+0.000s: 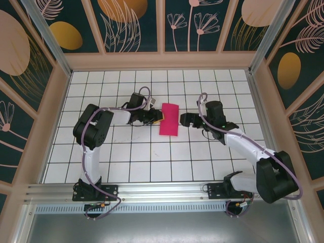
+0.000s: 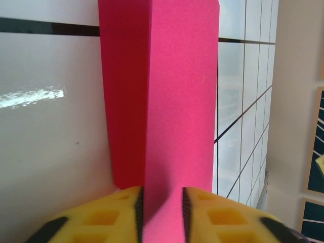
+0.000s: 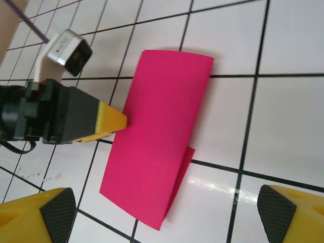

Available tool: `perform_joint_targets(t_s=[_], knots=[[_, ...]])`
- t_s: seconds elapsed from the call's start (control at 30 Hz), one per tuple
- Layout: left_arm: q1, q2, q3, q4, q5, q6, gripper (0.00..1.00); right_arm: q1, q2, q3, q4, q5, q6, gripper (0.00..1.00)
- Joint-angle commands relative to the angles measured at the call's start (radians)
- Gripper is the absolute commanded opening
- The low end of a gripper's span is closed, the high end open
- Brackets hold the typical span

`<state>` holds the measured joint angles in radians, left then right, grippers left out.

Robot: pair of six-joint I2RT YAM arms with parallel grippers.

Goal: Fold a paper plane with a square sheet of paper (fold left side to right side)
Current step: Third fold the triangle at the center of the table.

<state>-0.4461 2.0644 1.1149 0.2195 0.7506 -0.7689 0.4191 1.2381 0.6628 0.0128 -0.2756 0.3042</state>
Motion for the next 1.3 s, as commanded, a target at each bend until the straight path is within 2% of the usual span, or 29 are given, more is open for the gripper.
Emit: perform_joint_targets(t_s=[0.0, 0.17, 0.33, 0.47, 0.67, 0.87, 1.07, 1.27], knots=[[-0.006, -0.016, 0.010, -0.021, -0.006, 0.017, 0.20, 0.062, -0.047, -0.051, 0.082, 0.093, -0.067, 0.95], [-0.009, -0.032, 0.002, -0.031, -0.013, 0.013, 0.10, 0.185, -0.066, -0.150, 0.230, 0.215, -0.179, 0.95], [-0.015, -0.049, -0.004, -0.045, -0.017, 0.010, 0.08, 0.400, -0.039, -0.252, 0.433, 0.419, -0.478, 0.95], [-0.020, -0.064, -0.012, -0.052, -0.023, 0.005, 0.06, 0.509, 0.064, -0.251, 0.517, 0.524, -0.657, 0.95], [-0.022, -0.082, -0.021, -0.061, -0.021, -0.006, 0.05, 0.584, 0.267, -0.175, 0.584, 0.654, -0.842, 0.95], [-0.024, -0.092, -0.024, -0.071, -0.019, -0.003, 0.04, 0.604, 0.426, -0.091, 0.655, 0.712, -0.912, 0.91], [-0.026, -0.096, -0.027, -0.071, -0.019, -0.005, 0.03, 0.606, 0.509, -0.019, 0.663, 0.740, -0.933, 0.74], [-0.026, -0.092, -0.029, -0.072, -0.026, -0.004, 0.03, 0.606, 0.498, -0.009, 0.639, 0.737, -0.913, 0.42]])
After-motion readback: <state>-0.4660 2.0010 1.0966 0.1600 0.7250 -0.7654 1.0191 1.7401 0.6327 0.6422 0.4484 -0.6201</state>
